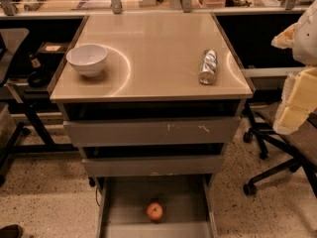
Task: Pick apple from bottom drawer and place on counter
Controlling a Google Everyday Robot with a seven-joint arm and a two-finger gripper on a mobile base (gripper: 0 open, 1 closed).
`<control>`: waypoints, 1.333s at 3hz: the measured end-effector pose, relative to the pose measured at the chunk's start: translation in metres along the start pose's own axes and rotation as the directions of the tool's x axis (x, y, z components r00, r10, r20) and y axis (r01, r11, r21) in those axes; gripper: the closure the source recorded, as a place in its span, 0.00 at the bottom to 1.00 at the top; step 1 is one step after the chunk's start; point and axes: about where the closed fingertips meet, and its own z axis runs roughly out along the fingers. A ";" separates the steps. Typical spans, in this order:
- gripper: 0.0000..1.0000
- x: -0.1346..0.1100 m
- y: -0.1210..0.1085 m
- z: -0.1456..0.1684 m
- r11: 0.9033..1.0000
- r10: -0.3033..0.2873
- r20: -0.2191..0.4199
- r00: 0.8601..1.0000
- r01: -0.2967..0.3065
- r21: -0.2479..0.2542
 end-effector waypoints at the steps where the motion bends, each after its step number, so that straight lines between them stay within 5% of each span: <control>1: 0.00 -0.002 0.003 0.003 1.000 0.004 0.006 1.000 -0.004 0.000; 2: 0.00 -0.015 0.027 0.024 1.000 0.012 0.051 0.999 -0.012 -0.013; 4: 0.00 -0.043 0.087 0.125 0.993 0.070 0.117 0.991 -0.058 -0.108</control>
Offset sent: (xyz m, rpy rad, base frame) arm -0.0378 0.0590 -0.1049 0.1160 0.0800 0.0190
